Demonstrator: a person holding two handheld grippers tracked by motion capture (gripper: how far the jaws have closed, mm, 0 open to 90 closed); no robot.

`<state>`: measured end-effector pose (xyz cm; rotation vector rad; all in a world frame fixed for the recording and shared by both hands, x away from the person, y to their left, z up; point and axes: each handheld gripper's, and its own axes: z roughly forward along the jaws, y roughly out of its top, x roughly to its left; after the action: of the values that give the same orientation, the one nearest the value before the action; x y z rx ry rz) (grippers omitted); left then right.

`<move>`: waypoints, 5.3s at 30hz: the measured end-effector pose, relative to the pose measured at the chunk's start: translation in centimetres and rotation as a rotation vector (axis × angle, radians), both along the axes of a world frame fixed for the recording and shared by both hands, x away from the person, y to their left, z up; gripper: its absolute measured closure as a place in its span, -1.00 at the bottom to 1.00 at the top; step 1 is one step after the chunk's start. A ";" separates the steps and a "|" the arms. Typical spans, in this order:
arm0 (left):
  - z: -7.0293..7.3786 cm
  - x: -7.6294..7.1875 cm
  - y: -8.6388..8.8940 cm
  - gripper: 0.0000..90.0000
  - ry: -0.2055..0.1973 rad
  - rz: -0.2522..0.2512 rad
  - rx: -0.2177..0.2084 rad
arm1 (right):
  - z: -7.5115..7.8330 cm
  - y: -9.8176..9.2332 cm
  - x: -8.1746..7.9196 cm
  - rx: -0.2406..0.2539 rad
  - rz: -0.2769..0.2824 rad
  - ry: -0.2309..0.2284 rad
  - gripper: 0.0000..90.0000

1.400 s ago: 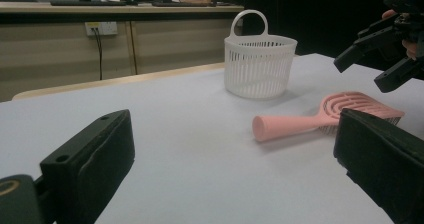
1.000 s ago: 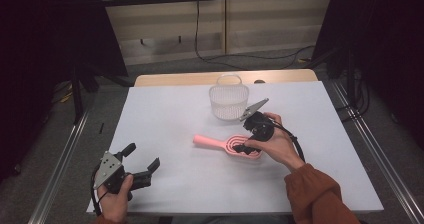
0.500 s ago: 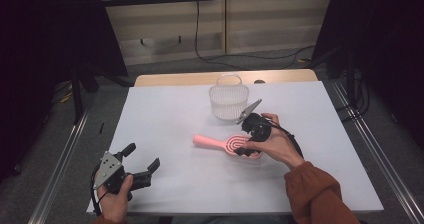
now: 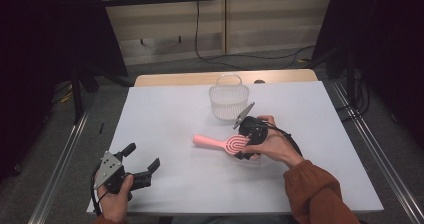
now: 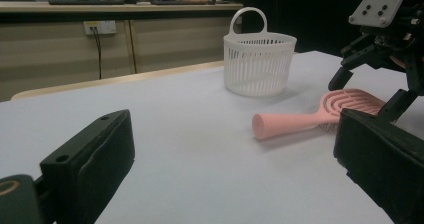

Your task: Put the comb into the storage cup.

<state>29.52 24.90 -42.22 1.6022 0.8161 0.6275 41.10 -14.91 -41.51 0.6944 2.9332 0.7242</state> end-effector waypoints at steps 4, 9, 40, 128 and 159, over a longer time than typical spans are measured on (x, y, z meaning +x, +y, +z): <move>0.0 0.0 0.1 -0.93 -0.001 -0.001 0.002 | 0.1 0.4 0.2 -0.017 0.004 0.001 -0.88; 0.0 0.0 0.1 -0.93 0.000 -0.002 0.002 | 0.0 0.9 0.3 -0.050 0.024 0.004 -0.85; -0.1 0.0 0.1 -0.93 0.006 -0.004 -0.001 | -1.2 2.7 0.8 -0.167 0.102 0.028 -0.69; 0.0 0.1 0.3 -0.93 0.003 -0.004 0.010 | 1.0 2.1 0.1 -0.138 0.055 -0.011 -0.57; 0.4 0.7 -0.1 -0.98 0.000 -0.055 -0.002 | 3.6 -0.9 -2.6 -0.021 0.009 -0.040 -0.57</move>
<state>30.22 24.76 -41.81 1.6173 0.7699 0.5869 38.54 -15.80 -37.95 0.6567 2.9053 0.6982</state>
